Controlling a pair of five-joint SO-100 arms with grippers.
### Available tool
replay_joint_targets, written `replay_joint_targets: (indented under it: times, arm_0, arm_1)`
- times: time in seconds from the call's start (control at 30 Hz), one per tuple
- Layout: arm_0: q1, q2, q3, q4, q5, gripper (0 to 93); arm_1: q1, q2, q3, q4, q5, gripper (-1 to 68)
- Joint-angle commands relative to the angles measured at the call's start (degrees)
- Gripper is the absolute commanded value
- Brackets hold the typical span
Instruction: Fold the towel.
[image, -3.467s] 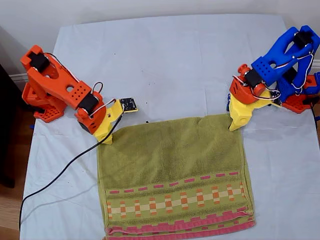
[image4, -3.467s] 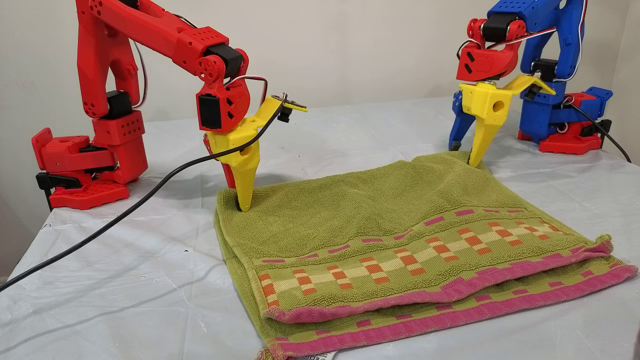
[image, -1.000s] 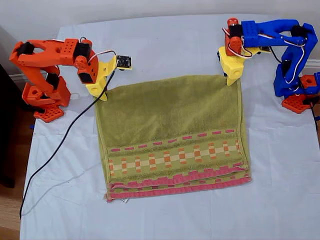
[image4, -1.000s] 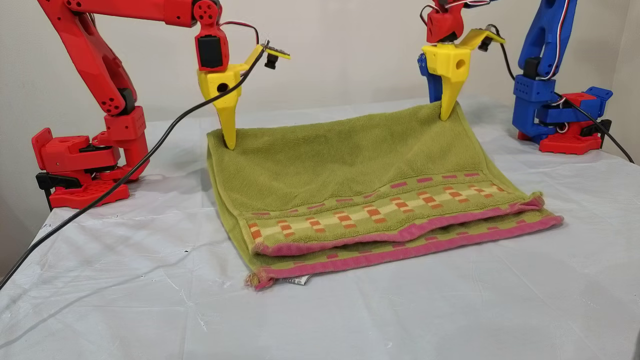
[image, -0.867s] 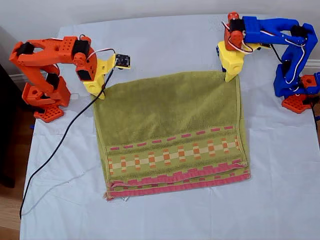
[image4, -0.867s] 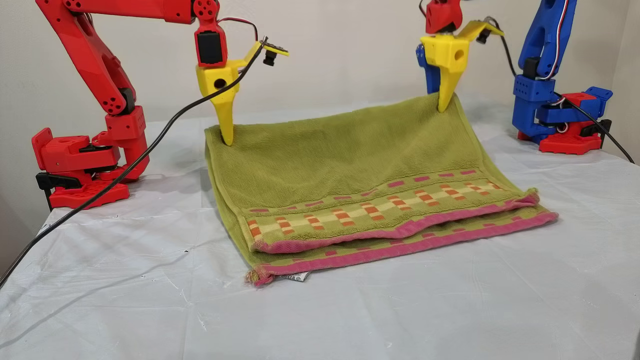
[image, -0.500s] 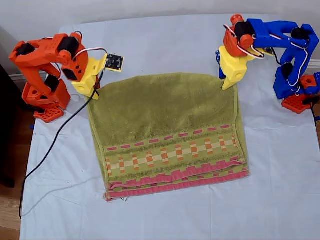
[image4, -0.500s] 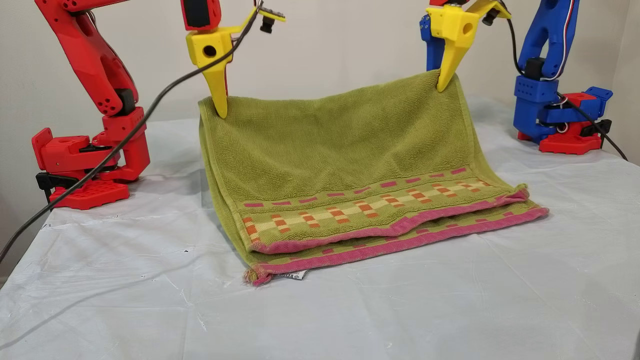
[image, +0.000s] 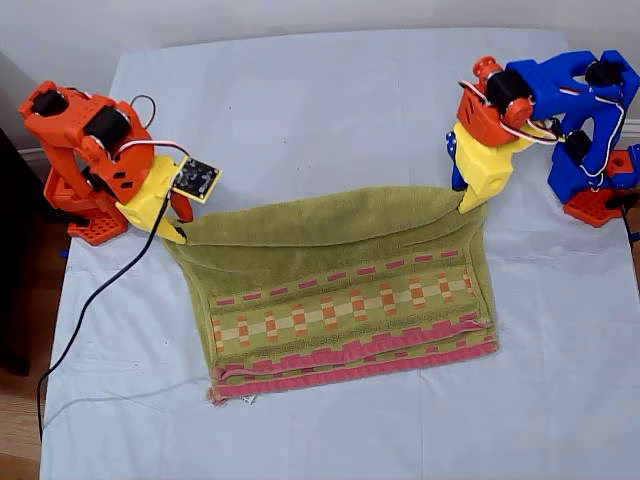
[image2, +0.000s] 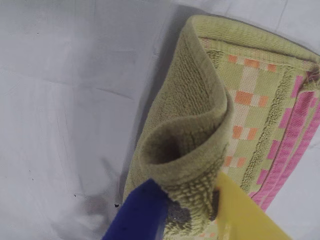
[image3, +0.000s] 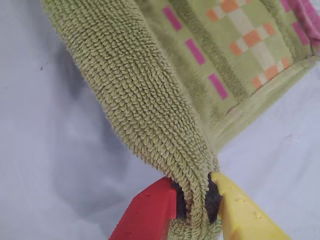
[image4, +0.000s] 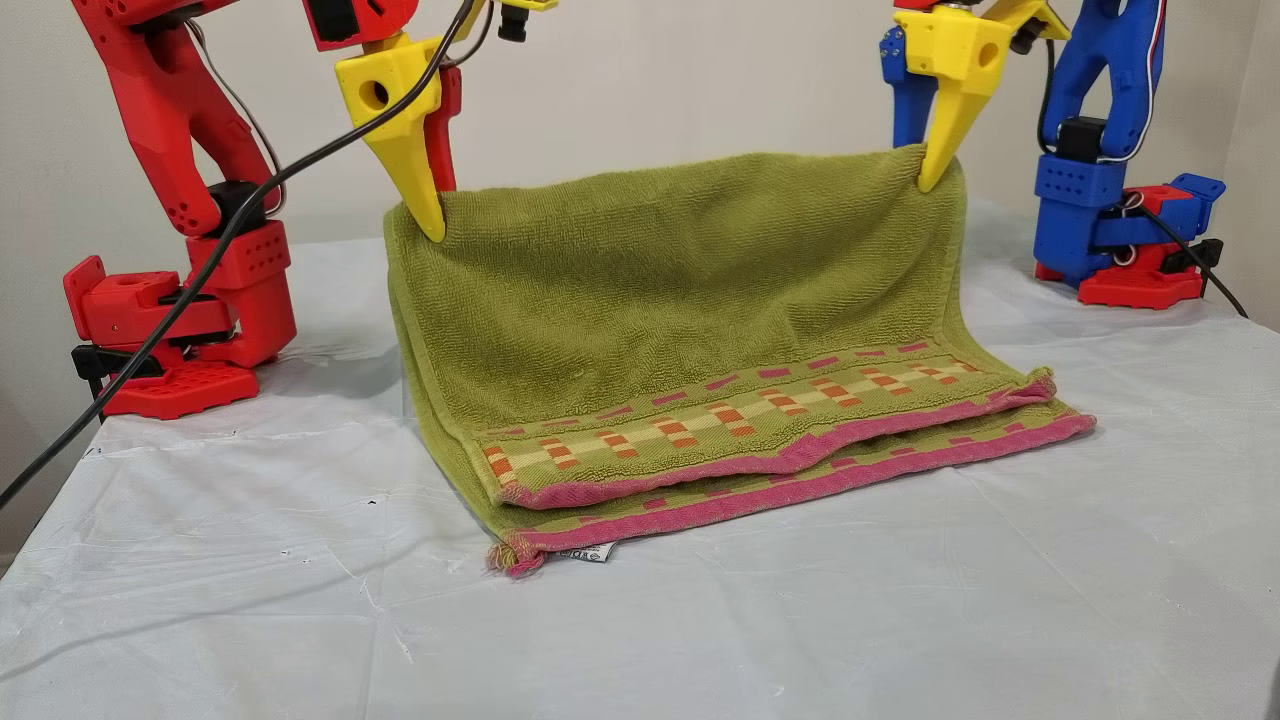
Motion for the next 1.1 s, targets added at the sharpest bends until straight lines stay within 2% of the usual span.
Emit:
replay_joint_targets:
  times: [0.0,0.2,0.5,0.77,0.83,1.07]
  arm_0:
    - [2.8,-2.3,-8.7,-1.8,1.8,0.0]
    - [5.4,-9.6,-15.4,-4.9,3.8,0.0]
    - [9.8,-16.1,-16.6,-8.8,1.3,0.1]
    - [13.0,-22.4,-17.8,-11.6,1.4,2.7]
    - [13.2,-23.5,-18.1,-11.8,1.1,5.3]
    - [13.5,-24.3,-14.9,-18.3,0.5,4.8]
  arm_1:
    - [-3.3,3.7,-5.3,0.4,3.3,0.2]
    - [-9.5,-0.8,-9.1,0.4,9.0,0.2]
    - [-17.4,-13.4,-22.1,0.4,17.1,0.2]
    - [-20.6,-26.2,-35.8,0.4,18.7,0.2]
    - [-20.8,-28.7,-38.3,0.4,18.4,0.5]
    - [-22.1,-34.4,-44.4,0.4,19.5,0.8]
